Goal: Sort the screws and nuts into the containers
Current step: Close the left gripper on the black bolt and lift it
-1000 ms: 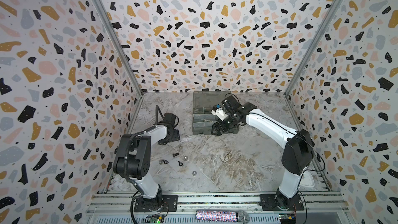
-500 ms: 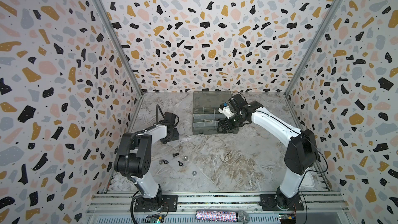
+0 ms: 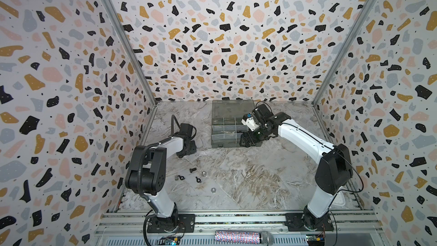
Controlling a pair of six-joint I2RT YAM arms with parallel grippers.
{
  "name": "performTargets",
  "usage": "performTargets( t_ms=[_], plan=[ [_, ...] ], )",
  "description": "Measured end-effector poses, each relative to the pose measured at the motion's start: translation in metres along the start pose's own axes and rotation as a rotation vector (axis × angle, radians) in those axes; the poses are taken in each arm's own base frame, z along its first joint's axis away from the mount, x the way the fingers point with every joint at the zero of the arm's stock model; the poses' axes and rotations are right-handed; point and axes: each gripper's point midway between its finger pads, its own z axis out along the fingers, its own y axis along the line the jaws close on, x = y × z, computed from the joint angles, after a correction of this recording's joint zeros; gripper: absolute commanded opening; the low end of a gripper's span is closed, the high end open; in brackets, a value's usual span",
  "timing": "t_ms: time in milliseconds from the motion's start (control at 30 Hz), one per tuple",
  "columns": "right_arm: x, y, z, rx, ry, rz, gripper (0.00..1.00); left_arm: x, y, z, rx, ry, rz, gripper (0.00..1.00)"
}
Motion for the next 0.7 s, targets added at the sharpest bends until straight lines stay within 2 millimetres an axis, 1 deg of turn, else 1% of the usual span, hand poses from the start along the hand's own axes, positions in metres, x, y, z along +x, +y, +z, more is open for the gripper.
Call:
performTargets(
  t_ms=[67,267,700],
  plan=[
    [0.002,0.000,-0.002,0.003,-0.001,0.005,0.97,0.000,-0.001,0.000,0.004,0.001,0.000,0.34],
    [0.007,-0.001,-0.001,0.005,0.007,0.021,0.97,0.003,-0.003,-0.001,0.028,0.009,-0.001,0.25],
    [0.011,-0.002,0.001,0.006,0.020,0.029,0.97,0.006,-0.006,-0.001,0.047,0.025,0.009,0.27]
  ],
)
